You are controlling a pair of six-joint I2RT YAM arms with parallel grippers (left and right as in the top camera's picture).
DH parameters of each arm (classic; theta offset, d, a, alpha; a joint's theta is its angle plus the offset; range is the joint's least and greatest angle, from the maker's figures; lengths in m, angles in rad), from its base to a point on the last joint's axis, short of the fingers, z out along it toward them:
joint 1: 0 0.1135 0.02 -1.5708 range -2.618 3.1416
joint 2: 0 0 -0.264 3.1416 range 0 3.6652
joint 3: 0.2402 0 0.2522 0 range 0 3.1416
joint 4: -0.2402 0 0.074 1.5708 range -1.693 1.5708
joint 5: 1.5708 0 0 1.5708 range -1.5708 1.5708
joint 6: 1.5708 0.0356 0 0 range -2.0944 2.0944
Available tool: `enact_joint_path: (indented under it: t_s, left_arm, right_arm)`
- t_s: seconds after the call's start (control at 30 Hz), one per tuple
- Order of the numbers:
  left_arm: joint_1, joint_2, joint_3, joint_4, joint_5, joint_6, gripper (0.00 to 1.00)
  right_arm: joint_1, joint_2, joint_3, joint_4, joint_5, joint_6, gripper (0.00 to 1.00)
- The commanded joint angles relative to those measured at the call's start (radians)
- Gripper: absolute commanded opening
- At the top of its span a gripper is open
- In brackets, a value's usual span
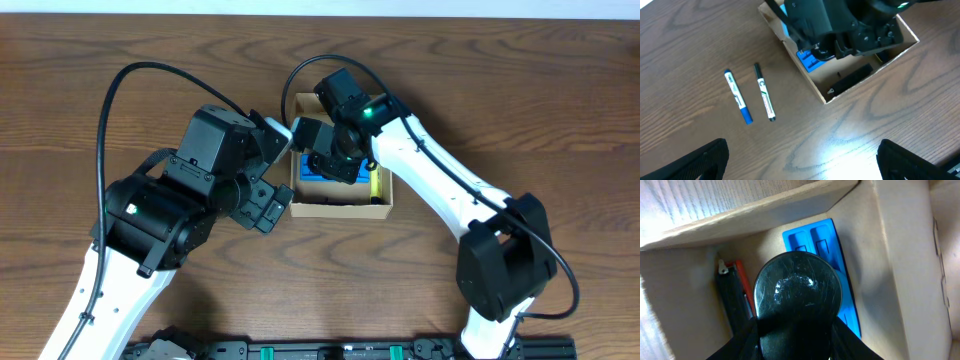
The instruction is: Pack container
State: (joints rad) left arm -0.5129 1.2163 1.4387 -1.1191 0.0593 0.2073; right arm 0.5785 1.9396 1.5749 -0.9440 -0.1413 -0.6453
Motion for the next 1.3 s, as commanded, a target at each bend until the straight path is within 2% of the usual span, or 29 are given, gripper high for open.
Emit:
enact_joint_path:
  t_s: [0.0, 0.2, 0.27, 0.33, 0.57, 0.73, 0.8, 1.1, 1.17, 1.27]
  left_arm:
    - [0.004, 0.001, 0.004, -0.003, -0.011, 0.006, 0.95]
    - [0.004, 0.001, 0.004, -0.003, -0.011, 0.006, 0.95]
    - [0.004, 0.001, 0.004, -0.003, -0.011, 0.006, 0.95]
    - [0.004, 0.001, 0.004, -0.003, -0.011, 0.006, 0.95]
    - [0.004, 0.001, 0.004, -0.003, -0.011, 0.006, 0.95]
    - [0.004, 0.001, 0.004, -0.003, -0.011, 0.006, 0.95]
    - [0.004, 0.001, 0.004, -0.003, -0.011, 0.006, 0.95]
    - [0.004, 0.001, 0.004, -0.003, -0.011, 0.006, 0.96]
    - [0.004, 0.001, 0.004, -0.003, -0.011, 0.006, 0.95]
    - [0.004, 0.001, 0.004, -0.003, -0.011, 0.006, 0.95]
  right_arm:
    - [0.011, 0.032, 0.000, 0.005, -0.032, -0.057, 0.01]
    - [0.013, 0.060, 0.000, 0.010, -0.036, -0.060, 0.03]
    - [0.013, 0.060, 0.000, 0.010, -0.035, -0.060, 0.21]
    - [0.013, 0.060, 0.000, 0.009, -0.036, -0.059, 0.35]
    - [0.013, 0.019, 0.015, -0.009, -0.036, 0.028, 0.40]
    - [0.013, -0.067, 0.015, -0.043, -0.035, 0.032, 0.51]
    - [0.013, -0.106, 0.015, -0.058, -0.036, 0.035, 0.60]
    - [0.010, -0.301, 0.015, -0.072, -0.033, 0.068, 0.60]
    - [0.006, -0.358, 0.015, -0.084, -0.017, 0.122, 0.59]
    - [-0.011, -0.455, 0.015, -0.130, 0.057, 0.284, 0.61]
